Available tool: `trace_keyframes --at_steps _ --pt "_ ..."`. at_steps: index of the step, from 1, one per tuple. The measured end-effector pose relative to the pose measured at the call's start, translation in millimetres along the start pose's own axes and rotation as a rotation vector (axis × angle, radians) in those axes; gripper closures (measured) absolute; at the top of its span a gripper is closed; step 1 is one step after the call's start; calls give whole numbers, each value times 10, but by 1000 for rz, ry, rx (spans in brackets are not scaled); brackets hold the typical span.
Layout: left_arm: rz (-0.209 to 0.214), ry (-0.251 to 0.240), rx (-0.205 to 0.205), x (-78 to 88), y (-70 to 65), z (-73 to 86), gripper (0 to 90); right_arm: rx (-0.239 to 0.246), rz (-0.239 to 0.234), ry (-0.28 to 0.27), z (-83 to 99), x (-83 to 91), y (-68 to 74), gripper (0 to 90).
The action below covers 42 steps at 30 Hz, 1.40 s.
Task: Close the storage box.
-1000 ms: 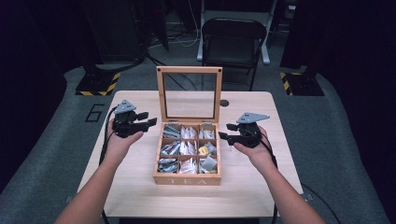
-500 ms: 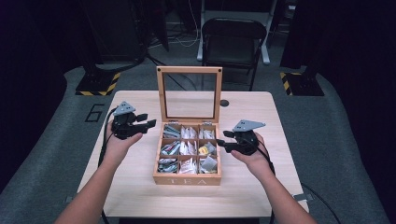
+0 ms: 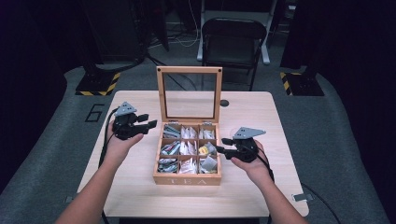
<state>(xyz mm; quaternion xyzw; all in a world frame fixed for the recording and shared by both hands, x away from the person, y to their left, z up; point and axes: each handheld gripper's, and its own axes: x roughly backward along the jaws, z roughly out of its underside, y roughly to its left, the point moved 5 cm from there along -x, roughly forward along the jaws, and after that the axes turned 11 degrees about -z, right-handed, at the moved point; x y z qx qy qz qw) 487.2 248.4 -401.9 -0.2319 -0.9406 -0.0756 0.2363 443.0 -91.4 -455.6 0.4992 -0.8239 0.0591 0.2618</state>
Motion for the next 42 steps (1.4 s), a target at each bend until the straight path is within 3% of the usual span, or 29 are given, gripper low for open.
trace_keyframes --at_steps 4,17,27,42 --pt "1 0 0 7 -8 -1 501 -21 -7 -6 26 4 12 583" --pt "7 4 -6 -7 -26 1 500 -17 -20 12 98 -31 67 602" --pt "7 2 -5 9 -31 -2 499 -17 -67 30 151 -99 185 636" --pt "0 -1 16 7 6 54 499 -21 -107 66 245 -231 229 739"
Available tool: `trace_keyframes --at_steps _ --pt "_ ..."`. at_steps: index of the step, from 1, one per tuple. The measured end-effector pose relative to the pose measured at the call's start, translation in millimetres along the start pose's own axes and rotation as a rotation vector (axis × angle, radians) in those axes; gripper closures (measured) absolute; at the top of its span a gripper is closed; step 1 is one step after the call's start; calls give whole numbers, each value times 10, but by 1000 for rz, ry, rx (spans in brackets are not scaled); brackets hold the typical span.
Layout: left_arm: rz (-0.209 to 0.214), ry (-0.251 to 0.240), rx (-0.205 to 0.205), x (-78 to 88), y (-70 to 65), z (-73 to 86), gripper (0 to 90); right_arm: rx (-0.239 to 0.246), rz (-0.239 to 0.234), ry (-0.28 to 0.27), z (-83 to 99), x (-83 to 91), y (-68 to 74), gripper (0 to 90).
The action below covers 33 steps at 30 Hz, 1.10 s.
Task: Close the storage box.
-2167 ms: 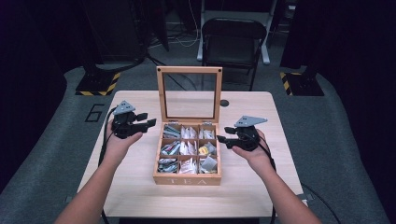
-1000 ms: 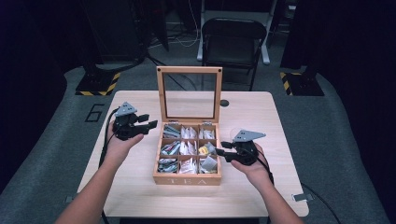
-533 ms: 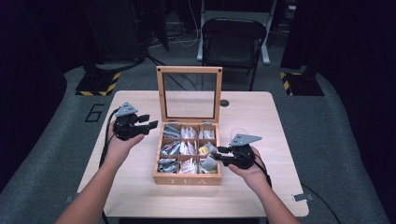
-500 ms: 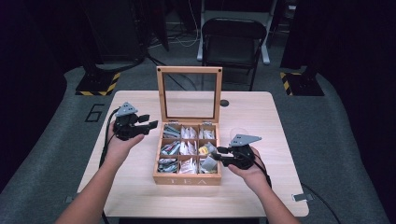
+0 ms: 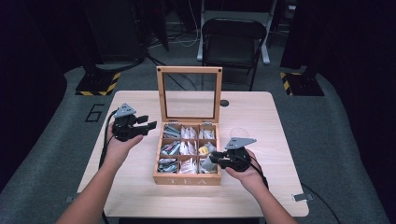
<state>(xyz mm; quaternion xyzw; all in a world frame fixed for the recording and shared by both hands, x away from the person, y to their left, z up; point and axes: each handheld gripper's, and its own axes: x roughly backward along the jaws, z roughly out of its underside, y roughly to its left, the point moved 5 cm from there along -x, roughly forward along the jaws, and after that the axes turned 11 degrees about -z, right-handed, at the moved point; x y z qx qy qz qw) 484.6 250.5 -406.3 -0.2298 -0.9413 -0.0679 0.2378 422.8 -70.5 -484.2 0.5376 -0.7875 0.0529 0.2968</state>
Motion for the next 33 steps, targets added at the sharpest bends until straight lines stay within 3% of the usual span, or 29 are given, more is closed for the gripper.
trace_keyframes --at_steps 5,12,24,33 --pt "3 3 -1 4 2 0 499 0 -11 8 21 -29 -11 763" --pt "0 2 4 -3 5 13 499 10 -33 3 8 -34 17 872" --pt "-6 -2 6 -5 13 16 500 17 -49 4 -31 -31 62 884" --pt "-7 -6 7 12 29 14 500 28 -62 -1 -171 40 111 892"
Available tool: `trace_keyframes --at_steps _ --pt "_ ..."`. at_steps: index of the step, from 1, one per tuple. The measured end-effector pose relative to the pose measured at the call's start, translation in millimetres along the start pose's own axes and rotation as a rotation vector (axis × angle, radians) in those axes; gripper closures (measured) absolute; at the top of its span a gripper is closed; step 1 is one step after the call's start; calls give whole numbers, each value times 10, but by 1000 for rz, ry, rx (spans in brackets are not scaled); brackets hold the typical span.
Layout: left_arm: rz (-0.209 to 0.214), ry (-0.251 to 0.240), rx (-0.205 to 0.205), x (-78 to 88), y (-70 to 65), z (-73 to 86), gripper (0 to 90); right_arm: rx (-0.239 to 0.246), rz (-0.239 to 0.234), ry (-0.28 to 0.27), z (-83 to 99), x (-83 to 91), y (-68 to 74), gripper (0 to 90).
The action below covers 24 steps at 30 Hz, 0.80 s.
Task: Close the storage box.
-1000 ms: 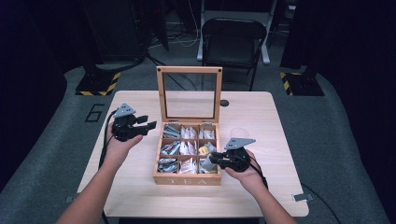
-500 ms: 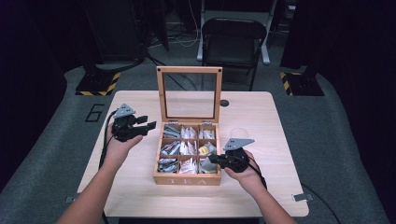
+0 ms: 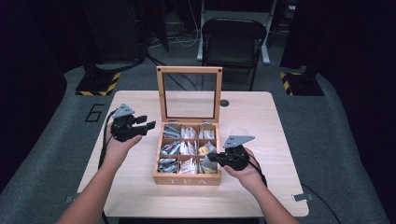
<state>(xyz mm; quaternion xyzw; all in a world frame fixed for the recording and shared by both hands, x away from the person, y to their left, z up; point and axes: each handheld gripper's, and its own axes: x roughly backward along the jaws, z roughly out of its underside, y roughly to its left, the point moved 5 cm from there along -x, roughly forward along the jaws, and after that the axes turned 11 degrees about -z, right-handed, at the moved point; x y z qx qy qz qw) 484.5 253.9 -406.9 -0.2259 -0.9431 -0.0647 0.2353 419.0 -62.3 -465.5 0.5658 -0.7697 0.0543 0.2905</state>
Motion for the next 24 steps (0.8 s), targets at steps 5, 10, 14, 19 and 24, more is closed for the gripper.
trace_keyframes --at_steps 5,10,14,19,24 --pt "0 0 3 9 10 0 499 11 10 -14 -106 65 8 894" --pt "-1 -3 1 15 16 0 499 10 10 -26 -217 133 -6 894" --pt "-2 -3 2 20 23 1 499 20 17 -31 -316 196 -17 895" --pt "-3 -5 4 28 32 2 499 28 30 -38 -430 278 -43 895" --pt "-8 -8 8 35 42 2 499 42 37 -42 -524 334 -47 895"
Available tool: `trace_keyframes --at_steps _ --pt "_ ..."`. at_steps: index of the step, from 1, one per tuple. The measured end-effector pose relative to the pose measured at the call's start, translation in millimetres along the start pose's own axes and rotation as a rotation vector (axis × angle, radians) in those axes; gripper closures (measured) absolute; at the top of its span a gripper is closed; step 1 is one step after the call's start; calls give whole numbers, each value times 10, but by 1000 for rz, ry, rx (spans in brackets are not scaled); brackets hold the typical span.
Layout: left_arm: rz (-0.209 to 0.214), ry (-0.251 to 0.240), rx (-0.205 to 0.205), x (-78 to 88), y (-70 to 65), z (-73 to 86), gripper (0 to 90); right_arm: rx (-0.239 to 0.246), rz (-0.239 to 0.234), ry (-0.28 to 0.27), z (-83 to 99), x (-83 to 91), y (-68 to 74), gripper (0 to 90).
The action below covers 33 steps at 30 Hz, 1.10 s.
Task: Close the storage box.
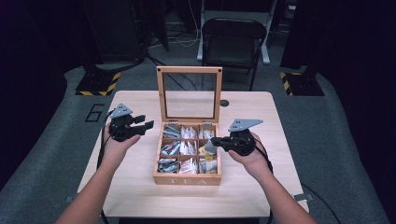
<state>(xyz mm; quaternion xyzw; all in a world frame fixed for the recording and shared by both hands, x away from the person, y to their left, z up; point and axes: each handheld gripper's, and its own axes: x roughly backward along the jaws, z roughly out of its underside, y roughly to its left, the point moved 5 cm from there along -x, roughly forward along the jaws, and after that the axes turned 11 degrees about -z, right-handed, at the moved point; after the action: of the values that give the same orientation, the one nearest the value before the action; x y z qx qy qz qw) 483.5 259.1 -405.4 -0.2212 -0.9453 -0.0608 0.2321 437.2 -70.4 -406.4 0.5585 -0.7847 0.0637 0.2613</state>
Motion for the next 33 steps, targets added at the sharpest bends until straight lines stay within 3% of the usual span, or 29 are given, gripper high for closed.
trace_keyframes --at_steps 8,20,33 --pt "-1 0 -2 3 3 0 499 7 -3 -6 -158 59 -10 897" --pt "1 3 -3 2 -4 1 499 7 6 -11 -255 91 -55 897" --pt "0 0 -1 5 0 1 499 -10 50 -32 -324 262 -201 897"
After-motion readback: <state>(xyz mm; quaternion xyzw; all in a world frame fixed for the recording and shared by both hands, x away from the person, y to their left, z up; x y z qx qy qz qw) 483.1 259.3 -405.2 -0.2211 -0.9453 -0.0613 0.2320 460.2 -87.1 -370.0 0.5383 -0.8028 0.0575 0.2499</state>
